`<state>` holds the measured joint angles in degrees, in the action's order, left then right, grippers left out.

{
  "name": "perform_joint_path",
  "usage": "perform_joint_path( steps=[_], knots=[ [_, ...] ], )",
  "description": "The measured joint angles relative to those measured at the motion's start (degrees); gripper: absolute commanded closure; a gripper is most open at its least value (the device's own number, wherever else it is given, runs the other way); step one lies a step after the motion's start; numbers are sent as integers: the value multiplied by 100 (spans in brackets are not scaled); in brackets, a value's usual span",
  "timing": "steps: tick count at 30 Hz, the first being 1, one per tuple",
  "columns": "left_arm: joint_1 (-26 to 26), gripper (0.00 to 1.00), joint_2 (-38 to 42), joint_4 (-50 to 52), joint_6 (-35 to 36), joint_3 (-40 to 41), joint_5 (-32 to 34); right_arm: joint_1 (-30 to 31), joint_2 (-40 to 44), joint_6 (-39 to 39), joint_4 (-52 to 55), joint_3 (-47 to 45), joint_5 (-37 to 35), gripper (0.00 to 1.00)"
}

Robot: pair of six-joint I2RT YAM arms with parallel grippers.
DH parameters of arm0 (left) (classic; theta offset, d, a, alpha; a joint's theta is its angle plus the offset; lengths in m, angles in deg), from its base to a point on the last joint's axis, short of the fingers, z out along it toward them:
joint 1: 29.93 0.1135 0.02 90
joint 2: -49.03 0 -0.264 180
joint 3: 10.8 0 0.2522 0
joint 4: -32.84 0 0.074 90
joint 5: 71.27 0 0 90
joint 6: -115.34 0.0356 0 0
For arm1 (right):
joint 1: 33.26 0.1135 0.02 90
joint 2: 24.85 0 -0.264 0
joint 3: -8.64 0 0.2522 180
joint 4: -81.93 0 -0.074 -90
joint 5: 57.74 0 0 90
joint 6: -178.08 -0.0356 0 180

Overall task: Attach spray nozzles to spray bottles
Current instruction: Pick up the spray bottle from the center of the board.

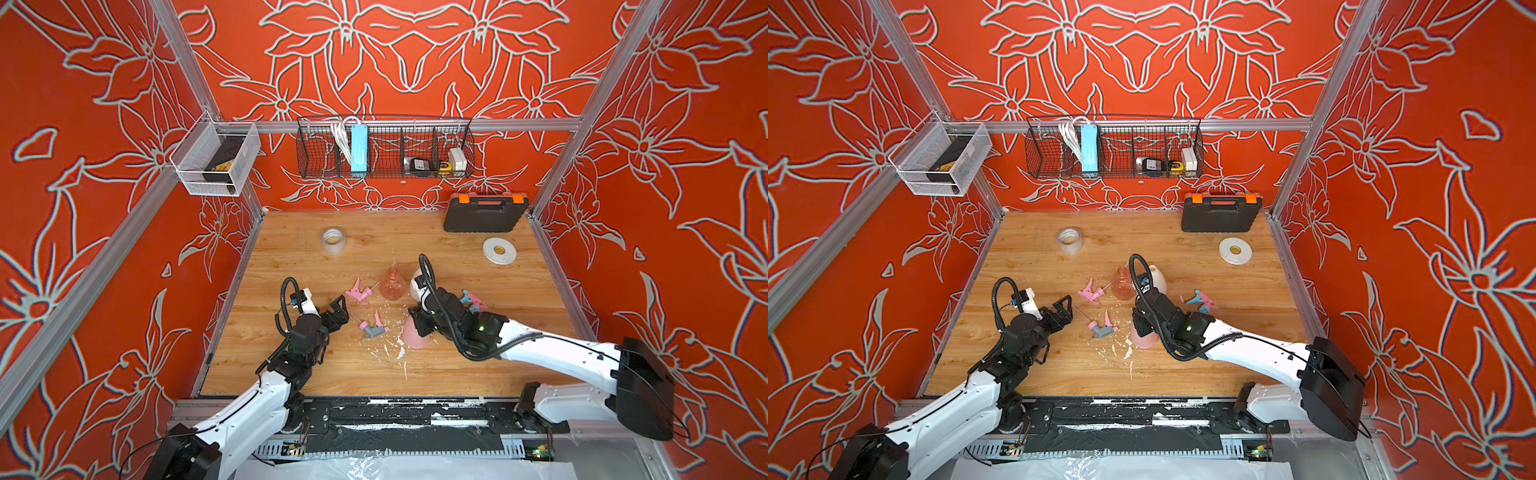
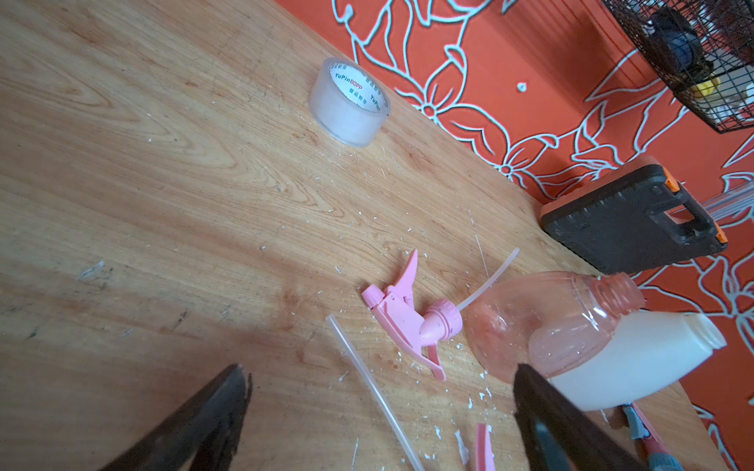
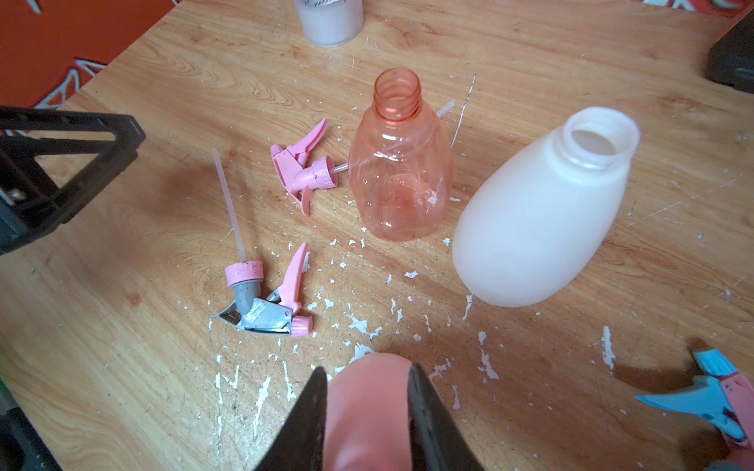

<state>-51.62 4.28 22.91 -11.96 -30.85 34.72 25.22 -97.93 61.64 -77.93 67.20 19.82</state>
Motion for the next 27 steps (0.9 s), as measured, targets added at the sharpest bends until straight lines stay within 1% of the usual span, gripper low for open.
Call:
perform_joint_path(
  steps=[4, 9, 15, 19, 22, 25, 27],
  knots=[
    [0, 2, 66, -46, -20, 44, 17, 31, 0, 2, -22, 0, -44, 68],
    [0, 2, 192, -157, -118, 216, 70, 48, 0, 35, -48, 0, -114, 74],
    [0, 2, 422, -120, -188, 376, 155, 68, 2, 44, -44, 4, -168, 74],
    [0, 2, 566, -192, -46, 393, 50, 70, 15, 57, -17, 4, -208, 75],
    [0, 11, 573, -361, 92, 439, -190, 70, 74, 70, 107, 4, -282, 76],
    [-15, 15, 544, -540, 254, 439, -474, 68, 223, 153, 271, 4, -398, 78],
    [-98, 16, 498, -699, 354, 439, -625, 61, 400, 221, 393, 4, -466, 79]
  ],
)
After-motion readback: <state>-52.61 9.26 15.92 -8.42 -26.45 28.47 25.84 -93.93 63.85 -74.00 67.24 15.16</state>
